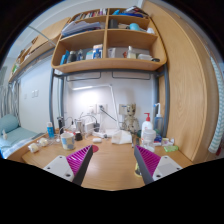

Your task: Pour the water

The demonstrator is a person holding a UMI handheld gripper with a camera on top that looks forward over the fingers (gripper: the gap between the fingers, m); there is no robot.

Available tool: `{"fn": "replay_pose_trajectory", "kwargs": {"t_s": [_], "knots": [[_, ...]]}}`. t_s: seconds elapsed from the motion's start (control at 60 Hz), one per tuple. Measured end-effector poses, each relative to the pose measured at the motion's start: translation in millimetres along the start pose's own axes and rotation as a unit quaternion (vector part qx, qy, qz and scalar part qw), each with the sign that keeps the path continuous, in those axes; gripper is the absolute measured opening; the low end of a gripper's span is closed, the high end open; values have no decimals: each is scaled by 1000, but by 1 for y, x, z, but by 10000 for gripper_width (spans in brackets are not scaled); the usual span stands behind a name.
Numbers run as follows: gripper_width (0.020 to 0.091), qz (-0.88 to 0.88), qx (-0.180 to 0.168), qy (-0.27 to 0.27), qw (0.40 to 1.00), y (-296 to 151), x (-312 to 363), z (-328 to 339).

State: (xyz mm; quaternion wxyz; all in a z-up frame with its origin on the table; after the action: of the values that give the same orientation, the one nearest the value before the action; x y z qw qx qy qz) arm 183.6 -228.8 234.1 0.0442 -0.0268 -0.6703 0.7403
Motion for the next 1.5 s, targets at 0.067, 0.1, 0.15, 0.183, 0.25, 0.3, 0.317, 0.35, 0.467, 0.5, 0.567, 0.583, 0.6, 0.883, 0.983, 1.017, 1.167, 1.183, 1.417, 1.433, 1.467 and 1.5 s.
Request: {"fn": "replay_pose_trajectory", "kwargs": {"t_s": [0.067,0.1,0.15,0.183,0.25,0.3,0.317,0.35,0.467,0.5,0.567,0.583,0.6,0.883,0.983,1.017,1.167,1.183,1.417,1.433,1.467,1.5], "knots": [[858,9,3,16,1000,17,-22,-8],[858,11,1,24,1000,22,-39,-13],[860,12,-4,36,999,30,-60,-17],[860,14,-9,44,999,35,-74,-22],[854,19,-20,61,998,44,-103,-27],[847,21,-19,66,997,50,-117,-36],[851,18,-21,67,997,65,-128,-24],[850,13,-24,68,997,86,-136,-10],[836,3,-15,52,999,97,-139,-44],[828,4,-14,45,999,97,-139,-53],[799,7,-17,36,999,94,-138,-68],[780,8,-17,33,999,94,-137,-72],[764,10,-17,31,999,93,-137,-75],[390,-1,-14,49,999,95,-140,-95],[290,-2,-13,51,999,94,-140,-94],[268,-1,-12,50,999,94,-140,-95],[252,9,-1,52,999,93,-140,-97],[252,12,0,56,998,93,-140,-97],[253,186,9,45,981,66,-101,-127],[252,208,7,46,977,62,-96,-132],[253,252,0,46,967,54,-85,-142],[254,298,-5,41,954,49,-71,-155]]}}
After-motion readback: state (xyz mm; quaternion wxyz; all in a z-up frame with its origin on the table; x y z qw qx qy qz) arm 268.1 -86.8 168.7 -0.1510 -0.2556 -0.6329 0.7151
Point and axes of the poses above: the point between the fingertips, and its own axes, seen from behind it with the camera up: x to the left, y down, z backward, against the way the camera looks, the point moved 7 cm from there along z, backward, against the way the camera looks, and after that the axes turned 6 degrees about -z, right-handed, at the moved point
